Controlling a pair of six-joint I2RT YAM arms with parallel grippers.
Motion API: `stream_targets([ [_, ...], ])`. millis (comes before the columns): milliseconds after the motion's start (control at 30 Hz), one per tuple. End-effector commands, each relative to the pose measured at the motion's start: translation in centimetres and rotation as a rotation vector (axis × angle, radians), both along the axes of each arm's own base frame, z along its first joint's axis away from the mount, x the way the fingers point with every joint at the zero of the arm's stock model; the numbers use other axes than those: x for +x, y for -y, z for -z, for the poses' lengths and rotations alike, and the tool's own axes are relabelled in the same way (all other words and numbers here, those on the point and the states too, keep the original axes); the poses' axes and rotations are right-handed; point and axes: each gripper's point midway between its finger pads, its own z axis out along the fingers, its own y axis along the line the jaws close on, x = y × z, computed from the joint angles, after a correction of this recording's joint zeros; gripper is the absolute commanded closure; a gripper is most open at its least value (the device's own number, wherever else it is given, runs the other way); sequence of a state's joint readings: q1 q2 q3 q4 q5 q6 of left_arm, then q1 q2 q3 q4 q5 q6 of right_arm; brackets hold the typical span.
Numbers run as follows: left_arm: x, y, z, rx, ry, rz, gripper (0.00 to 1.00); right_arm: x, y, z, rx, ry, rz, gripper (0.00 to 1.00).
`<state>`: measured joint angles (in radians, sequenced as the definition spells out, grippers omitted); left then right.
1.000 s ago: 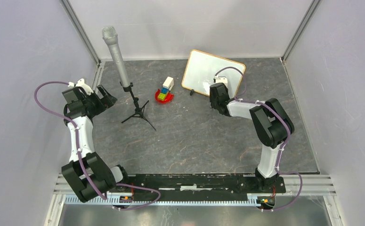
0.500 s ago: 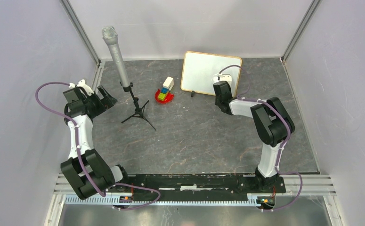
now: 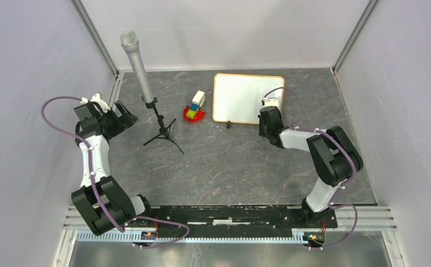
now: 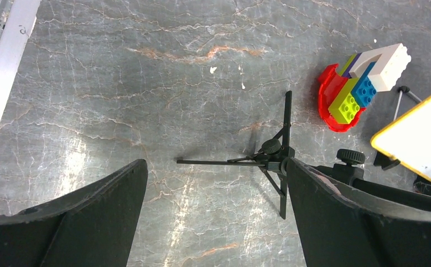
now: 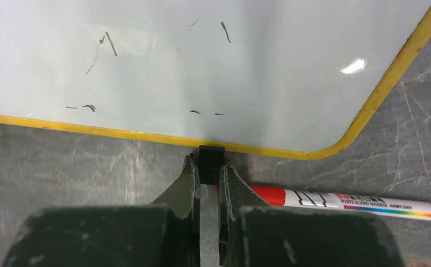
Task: Write a sentence on the whiteboard
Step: Move the whiteboard to the center of the board.
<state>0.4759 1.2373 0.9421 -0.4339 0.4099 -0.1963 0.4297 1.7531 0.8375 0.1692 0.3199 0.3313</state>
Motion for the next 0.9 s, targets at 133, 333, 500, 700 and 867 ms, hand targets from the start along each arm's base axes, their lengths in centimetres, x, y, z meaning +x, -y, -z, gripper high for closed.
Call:
stream_targets([
  [133,0.0,0.0,-2.3,-0.003,0.043,-0.028,0.00,-5.8,-1.2,2.4,-0.011,-0.132,-0.226,1.00],
  [333,-0.5,0.1,-3.0,0.012,0.056,-0.026,0.00,-9.2,-2.3,2.7,-0.011,-0.132,-0.356,1.00],
  [500,-0.6,0.4,-3.3,0.001,0.053,-0.022,0.00,-12.2,-3.9,2.8,-0.031,-0.133,-0.477,1.00],
  [700,-0.5,0.7,-4.3,-0.024,0.075,-0.027,0.00,-16.0,-4.6,3.5,-0.028,-0.168,-0.546,1.00],
  [867,-0.8,0.6,-4.8,-0.012,0.083,-0.041,0.00,-18.8,-4.5,4.6,-0.014,-0.243,-0.595,1.00],
])
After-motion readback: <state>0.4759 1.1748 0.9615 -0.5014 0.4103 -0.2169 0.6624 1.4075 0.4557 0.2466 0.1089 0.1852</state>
